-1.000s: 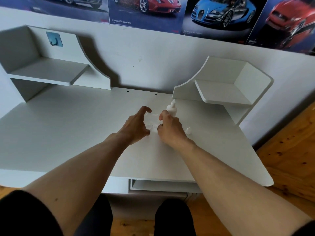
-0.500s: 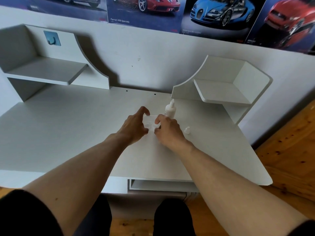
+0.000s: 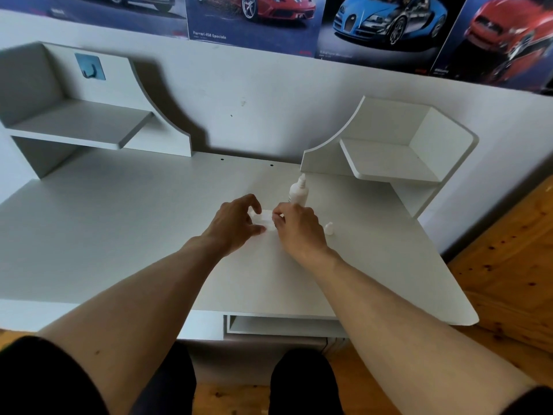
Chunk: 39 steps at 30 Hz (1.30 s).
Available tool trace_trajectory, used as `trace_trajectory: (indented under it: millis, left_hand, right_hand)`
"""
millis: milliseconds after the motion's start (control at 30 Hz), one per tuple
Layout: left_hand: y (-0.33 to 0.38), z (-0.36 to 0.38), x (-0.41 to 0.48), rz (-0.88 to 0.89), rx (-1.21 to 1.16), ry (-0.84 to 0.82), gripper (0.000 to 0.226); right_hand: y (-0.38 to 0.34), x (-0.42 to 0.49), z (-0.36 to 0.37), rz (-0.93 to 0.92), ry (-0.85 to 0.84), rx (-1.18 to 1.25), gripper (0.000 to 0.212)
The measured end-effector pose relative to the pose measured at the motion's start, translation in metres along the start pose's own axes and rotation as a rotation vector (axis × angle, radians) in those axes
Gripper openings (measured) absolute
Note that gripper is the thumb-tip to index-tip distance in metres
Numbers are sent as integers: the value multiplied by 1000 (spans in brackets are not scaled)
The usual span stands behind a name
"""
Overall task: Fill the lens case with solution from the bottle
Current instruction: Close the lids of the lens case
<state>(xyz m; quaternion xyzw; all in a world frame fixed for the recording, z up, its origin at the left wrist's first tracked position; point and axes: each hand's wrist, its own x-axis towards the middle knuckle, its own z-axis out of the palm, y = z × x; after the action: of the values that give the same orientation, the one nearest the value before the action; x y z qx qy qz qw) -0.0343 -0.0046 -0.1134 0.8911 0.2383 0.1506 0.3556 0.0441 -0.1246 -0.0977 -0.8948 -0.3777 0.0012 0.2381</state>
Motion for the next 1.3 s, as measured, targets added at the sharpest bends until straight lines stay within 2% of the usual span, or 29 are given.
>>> trace_trajectory:
  millis: [167,633,967,1133,1300]
  left_hand:
    - [6,-1,-1,-26,-29,27,11]
    - [10,-4,-2,-18,-24,17,7]
    - [13,-4,-1,-47,-54,38,13]
    - [26,-3,2,-44,25,144,31]
    - [52,8,11,-32,9,138,36]
  right_hand:
    - [1,-1,3,6,-5,19,17]
    - [-2,-1,0,-57,-56,-48,10]
    - [-3,-5,-6,-45,-86,-39,13]
    - [2,-8,-12,-70,6,-19,18]
    - [15,-9,-28,-57,74,-125,24]
